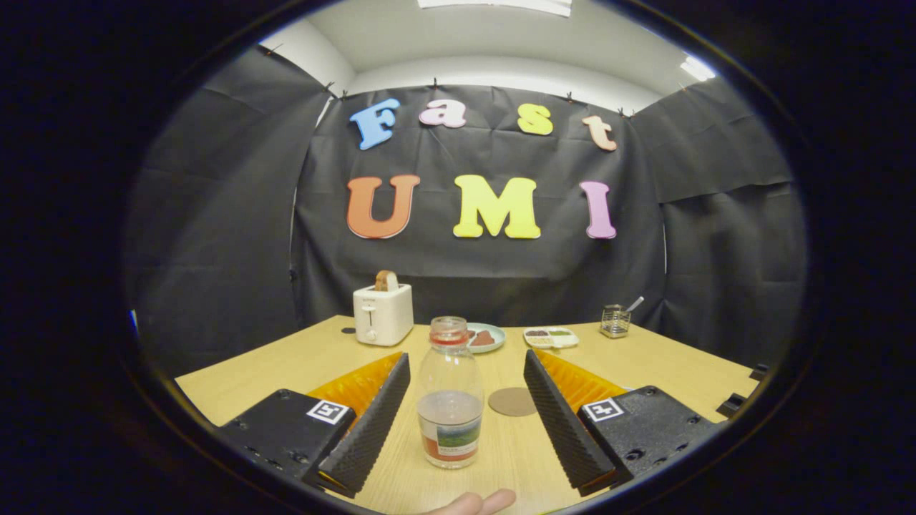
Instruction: Take the bottle from table, then pour the juice into the cup, finally place the bottle on the coaster
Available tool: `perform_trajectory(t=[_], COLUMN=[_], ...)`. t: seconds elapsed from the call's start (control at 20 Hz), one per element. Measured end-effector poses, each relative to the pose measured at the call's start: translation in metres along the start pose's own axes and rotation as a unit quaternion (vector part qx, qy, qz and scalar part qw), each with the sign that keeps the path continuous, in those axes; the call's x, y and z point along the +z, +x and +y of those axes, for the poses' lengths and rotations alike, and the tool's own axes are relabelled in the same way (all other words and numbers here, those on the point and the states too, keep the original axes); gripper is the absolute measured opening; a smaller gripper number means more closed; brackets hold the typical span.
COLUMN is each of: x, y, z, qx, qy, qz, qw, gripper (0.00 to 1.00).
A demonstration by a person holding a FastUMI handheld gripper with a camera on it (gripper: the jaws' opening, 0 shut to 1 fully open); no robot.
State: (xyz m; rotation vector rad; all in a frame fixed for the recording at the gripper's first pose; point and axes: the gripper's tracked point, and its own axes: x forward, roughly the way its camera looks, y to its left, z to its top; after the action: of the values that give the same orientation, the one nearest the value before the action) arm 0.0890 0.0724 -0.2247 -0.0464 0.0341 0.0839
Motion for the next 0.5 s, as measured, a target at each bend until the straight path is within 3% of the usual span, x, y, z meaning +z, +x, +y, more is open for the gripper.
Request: perform_trajectory(t=[0.5], x=[-0.058], y=[0.046], z=[0.018], qx=[-0.007], qy=[-0.026], qz=[0.017], qw=[0.999], gripper=[1.00])
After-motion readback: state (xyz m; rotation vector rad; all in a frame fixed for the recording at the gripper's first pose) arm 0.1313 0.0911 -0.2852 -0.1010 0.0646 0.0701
